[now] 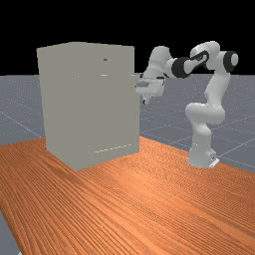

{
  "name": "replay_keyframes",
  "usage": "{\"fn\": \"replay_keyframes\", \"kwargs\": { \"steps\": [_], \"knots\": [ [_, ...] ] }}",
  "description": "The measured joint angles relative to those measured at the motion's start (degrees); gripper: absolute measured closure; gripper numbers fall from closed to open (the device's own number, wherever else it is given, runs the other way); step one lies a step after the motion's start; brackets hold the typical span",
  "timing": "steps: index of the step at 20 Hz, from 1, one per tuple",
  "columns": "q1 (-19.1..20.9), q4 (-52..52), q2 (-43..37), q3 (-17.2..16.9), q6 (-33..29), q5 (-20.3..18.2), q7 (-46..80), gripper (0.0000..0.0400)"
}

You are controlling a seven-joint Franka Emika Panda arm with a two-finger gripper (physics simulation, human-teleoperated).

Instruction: Open the cabinet door

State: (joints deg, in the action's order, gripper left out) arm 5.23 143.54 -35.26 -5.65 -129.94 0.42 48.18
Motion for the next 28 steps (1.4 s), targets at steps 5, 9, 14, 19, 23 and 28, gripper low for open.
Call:
{"fn": "replay_keyframes", "kwargs": {
  "steps": [5,9,14,19,23,28],
  "knots": [
    [5.29,-1.22,-12.23,-8.02,3.04,-1.62,-0.83,0.04],
    [8.16,-11.58,-17.54,-17.69,15.4,-4.42,-1.97,0.04],
    [7.21,-19.84,-17.65,-27.22,15.7,-10.36,-0.74,0.0243],
    [6.7,-20.61,-12.44,-29.55,9.21,-9.72,-1.07,0.0019],
    [7.33,-19.56,-11.22,-27.97,4.94,-7.76,-1.59,0.0],
    [8.43,-16.03,-13.65,-26.76,4.15,-7.02,-1.96,0.0165]
  ]
}}
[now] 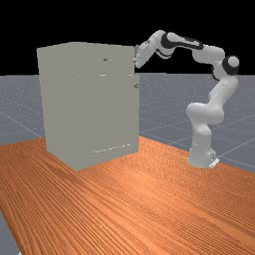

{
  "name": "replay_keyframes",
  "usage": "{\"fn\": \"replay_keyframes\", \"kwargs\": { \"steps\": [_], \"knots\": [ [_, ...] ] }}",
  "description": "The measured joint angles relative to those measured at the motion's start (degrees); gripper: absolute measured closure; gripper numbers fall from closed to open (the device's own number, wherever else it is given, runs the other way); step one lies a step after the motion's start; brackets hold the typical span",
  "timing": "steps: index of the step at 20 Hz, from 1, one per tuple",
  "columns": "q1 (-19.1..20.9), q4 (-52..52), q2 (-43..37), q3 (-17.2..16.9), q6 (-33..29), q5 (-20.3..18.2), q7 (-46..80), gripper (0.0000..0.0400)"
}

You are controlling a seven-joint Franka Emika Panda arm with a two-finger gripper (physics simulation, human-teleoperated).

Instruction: Open the cabinet door

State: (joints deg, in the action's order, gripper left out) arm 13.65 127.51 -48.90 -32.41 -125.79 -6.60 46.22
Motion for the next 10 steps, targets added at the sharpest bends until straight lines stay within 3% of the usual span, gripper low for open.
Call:
{"fn": "replay_keyframes", "kwargs": {
  "steps": [3,6,7,8,10],
  "knots": [
    [1.58,4.09,-2.91,0.95,1.08,1.37,-0.98,0.0327],
    [4.07,7.76,-6.17,2.56,1.08,4.32,-2.78,0.0384],
    [5.18,9.91,-7.21,3.09,0.64,5.64,-3.45,0.0233],
    [6.22,12.32,-7.84,3.6,-0.57,7.09,-4.14,0.0142],
    [7.64,16.61,-8.1,4.29,-4.09,9.17,-4.83,0.0052]
  ]
}}
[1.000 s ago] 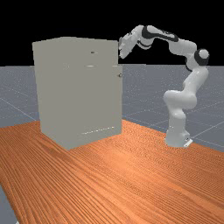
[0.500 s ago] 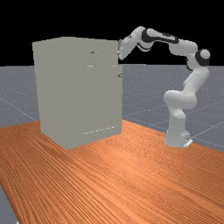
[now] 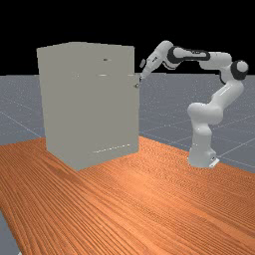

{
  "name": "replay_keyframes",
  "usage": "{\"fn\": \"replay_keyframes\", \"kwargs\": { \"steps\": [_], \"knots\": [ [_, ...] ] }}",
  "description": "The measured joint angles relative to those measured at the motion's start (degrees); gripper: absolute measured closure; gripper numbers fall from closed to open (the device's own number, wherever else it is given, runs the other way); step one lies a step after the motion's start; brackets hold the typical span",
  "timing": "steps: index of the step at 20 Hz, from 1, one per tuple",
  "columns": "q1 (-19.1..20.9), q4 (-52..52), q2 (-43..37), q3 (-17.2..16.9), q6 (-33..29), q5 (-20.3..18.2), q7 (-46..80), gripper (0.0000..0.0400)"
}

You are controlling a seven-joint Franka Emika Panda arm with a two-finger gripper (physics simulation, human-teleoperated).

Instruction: Open the cabinet door

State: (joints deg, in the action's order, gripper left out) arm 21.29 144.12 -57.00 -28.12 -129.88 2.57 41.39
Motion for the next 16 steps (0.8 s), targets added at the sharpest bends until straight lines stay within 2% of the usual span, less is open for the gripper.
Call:
{"fn": "replay_keyframes", "kwargs": {
  "steps": [3,6,9,11,12,13,14,15,16],
  "knots": [
    [0.92,2.79,-0.3,0.38,-2.97,1.21,-0.27,0.0015],
    [1.28,4.59,-0.81,0.64,-5.14,1.65,-0.24,0.0019],
    [0.66,7.81,0.35,1.69,-8.38,2.28,-0.12,0.0006],
    [0.78,9.18,-0.03,4.01,-10.89,3.03,0.84,0.0111],
    [0.92,9.57,-0.22,4.77,-11.53,3.24,1.23,0.0152],
    [1.07,9.97,-0.35,5.87,-12.42,3.56,1.7,0.0176],
    [0.81,10.07,-0.18,7.29,-13.83,3.6,2.44,0.0079],
    [0.6,10.17,0.1,8.75,-14.76,3.57,3.27,0.0],
    [0.83,10.33,0.17,9.8,-15.27,3.59,3.99,0.0]
  ]
}}
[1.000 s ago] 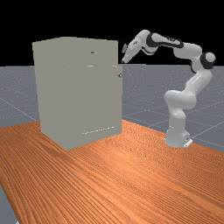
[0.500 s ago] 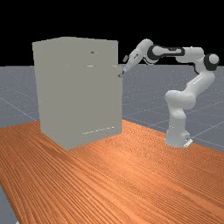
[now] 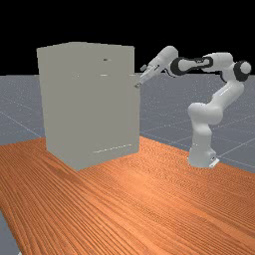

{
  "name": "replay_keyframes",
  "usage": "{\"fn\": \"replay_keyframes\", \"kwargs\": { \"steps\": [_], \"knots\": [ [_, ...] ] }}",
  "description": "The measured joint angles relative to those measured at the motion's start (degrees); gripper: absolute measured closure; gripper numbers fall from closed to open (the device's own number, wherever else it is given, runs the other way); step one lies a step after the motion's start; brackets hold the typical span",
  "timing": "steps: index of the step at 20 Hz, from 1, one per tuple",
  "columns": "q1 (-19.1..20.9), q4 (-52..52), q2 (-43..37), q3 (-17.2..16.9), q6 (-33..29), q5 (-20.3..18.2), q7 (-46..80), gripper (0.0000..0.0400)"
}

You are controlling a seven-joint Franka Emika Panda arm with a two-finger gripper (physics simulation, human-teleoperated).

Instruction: Open the cabinet door

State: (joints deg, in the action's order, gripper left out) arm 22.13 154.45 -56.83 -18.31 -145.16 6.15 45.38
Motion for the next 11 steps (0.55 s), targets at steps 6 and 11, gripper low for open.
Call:
{"fn": "replay_keyframes", "kwargs": {
  "steps": [6,11],
  "knots": [
    [-0.93,3.68,-3.18,12.88,-1.08,0.72,7.22,0.0],
    [-1.49,4.47,-2.91,26.12,-1.81,1.33,16.93,0.0]
  ]
}}
